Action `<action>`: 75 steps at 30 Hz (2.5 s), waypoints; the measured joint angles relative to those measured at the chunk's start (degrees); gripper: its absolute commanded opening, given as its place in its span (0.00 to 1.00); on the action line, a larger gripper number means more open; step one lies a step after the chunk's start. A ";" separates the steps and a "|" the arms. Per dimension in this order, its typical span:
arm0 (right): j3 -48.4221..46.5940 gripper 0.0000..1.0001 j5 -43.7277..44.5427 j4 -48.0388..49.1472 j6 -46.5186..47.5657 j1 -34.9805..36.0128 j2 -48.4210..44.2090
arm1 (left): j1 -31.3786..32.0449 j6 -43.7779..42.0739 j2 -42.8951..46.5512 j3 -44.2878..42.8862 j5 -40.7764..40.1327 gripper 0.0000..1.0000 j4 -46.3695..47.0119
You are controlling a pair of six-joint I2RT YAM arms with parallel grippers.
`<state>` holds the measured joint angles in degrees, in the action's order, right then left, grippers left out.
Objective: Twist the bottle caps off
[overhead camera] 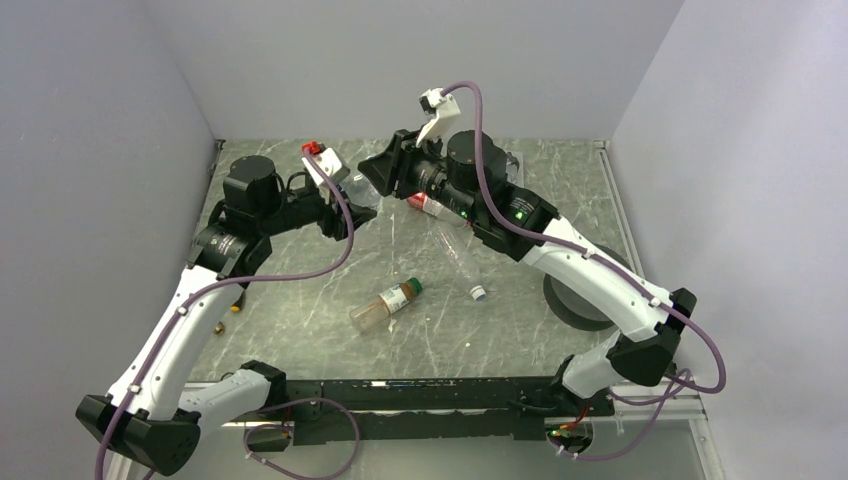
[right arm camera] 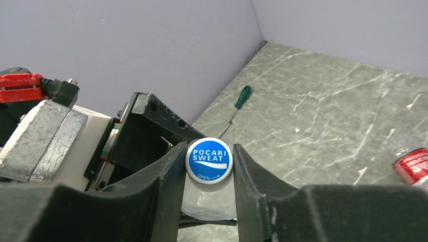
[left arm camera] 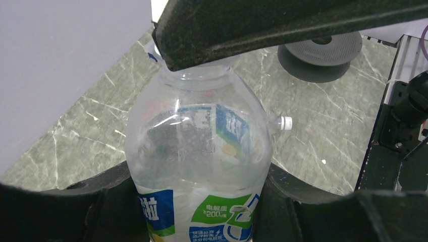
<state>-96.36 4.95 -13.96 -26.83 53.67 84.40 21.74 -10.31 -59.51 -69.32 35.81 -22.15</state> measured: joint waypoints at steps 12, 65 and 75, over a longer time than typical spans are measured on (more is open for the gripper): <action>-0.13 0.00 -2.10 0.22 0.72 -0.15 0.02 | -0.15 0.98 -0.39 -0.20 1.49 0.10 0.02; -6.93 0.39 -3.78 -1.14 1.88 -0.57 3.04 | -0.15 0.46 1.14 -1.92 1.29 0.11 0.17; -7.87 0.06 -3.58 -1.92 1.07 -0.24 3.52 | -0.15 0.50 0.85 -1.90 0.48 0.11 0.44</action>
<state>-104.22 1.37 -15.88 -25.76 53.43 87.92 21.58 -9.80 -58.65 -71.22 36.29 -21.71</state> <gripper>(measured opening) 0.371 0.592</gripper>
